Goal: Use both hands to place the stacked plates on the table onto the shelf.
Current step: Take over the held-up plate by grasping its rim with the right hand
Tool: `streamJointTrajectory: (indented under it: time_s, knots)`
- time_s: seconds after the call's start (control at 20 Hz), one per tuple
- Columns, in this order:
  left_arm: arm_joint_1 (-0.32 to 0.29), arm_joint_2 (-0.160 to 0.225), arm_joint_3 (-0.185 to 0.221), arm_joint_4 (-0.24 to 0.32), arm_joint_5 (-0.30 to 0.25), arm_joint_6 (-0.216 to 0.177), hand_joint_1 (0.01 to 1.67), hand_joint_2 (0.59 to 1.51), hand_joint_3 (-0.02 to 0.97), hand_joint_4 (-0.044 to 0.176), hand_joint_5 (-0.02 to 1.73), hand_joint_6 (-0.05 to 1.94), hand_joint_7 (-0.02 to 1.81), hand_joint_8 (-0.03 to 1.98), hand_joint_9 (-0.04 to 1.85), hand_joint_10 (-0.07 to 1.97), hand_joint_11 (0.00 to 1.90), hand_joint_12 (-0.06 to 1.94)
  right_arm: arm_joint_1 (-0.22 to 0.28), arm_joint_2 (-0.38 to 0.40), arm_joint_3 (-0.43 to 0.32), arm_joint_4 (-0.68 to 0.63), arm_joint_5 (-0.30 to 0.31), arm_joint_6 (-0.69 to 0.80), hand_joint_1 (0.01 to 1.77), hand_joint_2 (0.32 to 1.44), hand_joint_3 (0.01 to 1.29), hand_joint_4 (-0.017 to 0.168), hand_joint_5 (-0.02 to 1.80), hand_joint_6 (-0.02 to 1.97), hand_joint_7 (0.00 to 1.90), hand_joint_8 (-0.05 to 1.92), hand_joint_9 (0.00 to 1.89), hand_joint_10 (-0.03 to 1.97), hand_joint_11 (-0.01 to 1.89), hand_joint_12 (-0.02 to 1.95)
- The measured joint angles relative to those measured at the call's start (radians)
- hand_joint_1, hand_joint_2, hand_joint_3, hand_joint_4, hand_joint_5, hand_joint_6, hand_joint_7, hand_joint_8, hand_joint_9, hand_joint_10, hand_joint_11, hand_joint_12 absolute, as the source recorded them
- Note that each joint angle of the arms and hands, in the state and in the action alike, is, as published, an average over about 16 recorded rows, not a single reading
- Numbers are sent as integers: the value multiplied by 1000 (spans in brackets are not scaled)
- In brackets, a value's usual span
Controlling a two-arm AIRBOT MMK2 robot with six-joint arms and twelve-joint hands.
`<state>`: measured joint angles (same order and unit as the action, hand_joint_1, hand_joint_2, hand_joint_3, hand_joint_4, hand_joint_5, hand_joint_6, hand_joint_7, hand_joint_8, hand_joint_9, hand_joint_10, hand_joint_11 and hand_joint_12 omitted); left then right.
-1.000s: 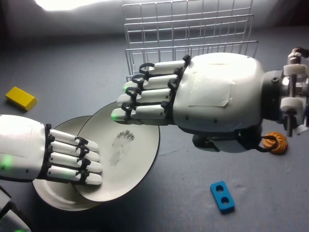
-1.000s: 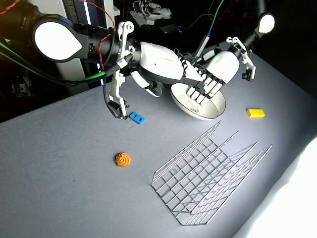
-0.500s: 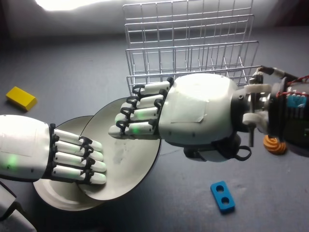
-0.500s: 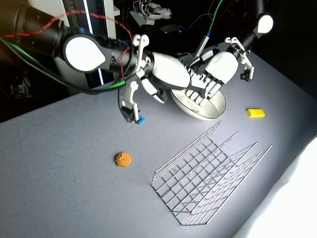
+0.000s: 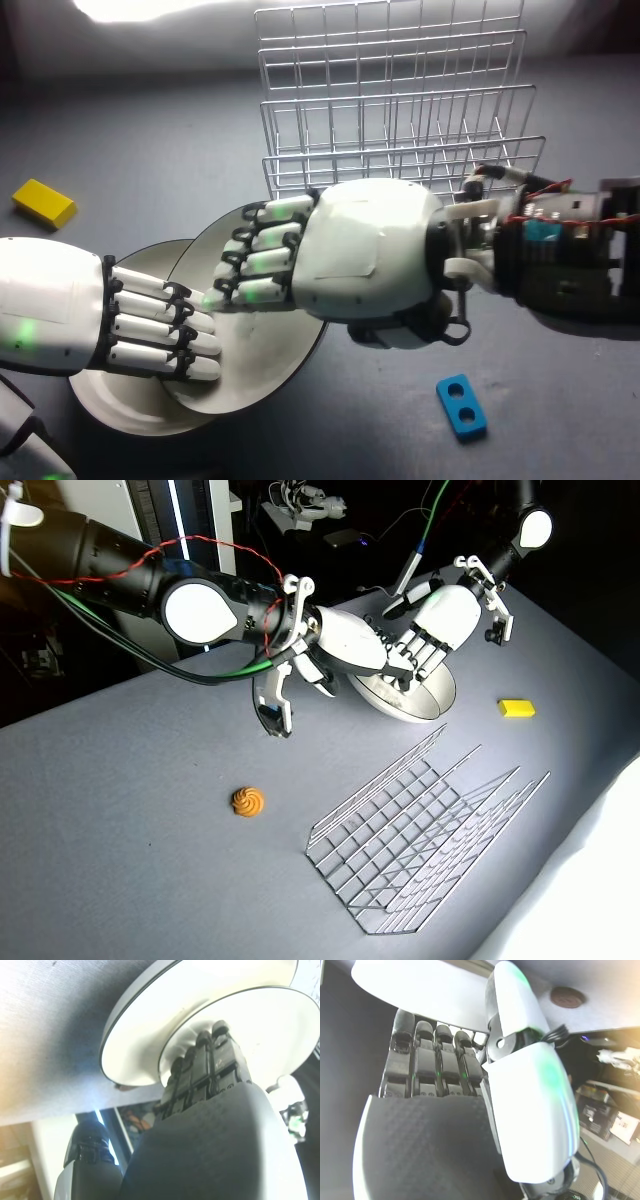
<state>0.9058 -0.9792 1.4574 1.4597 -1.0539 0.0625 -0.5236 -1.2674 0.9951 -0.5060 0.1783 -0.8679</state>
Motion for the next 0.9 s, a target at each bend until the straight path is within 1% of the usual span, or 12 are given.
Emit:
streamJointTrajectory:
  time_s: [0.25,0.5,0.7,0.9]
  knots:
    - [0,-1,2,-1,-1,0,17,1119,12,0,-3,-12,-11,-21,18,5,15,14,-7,-65,65,-1,7,-15,1295,1077,25,-2,169,21,176,13,164,9,13,729]
    - [0,-2,3,-2,-3,0,17,1119,12,-1,-5,-12,-11,-20,18,5,16,14,-11,-111,113,-3,18,-27,1213,1102,24,-2,289,20,289,9,269,25,48,897]
    - [0,0,3,-3,-5,-1,17,1119,12,-3,-6,-14,-9,-19,18,6,16,14,-14,-127,132,-7,36,-38,1147,1100,22,-4,426,98,434,67,438,51,192,1064]
    - [-5,3,5,1,-8,-4,17,1119,12,-5,-7,-15,-3,-14,17,6,16,14,-13,-131,134,-9,53,-46,1085,1073,19,-4,573,254,586,246,633,151,382,1240]
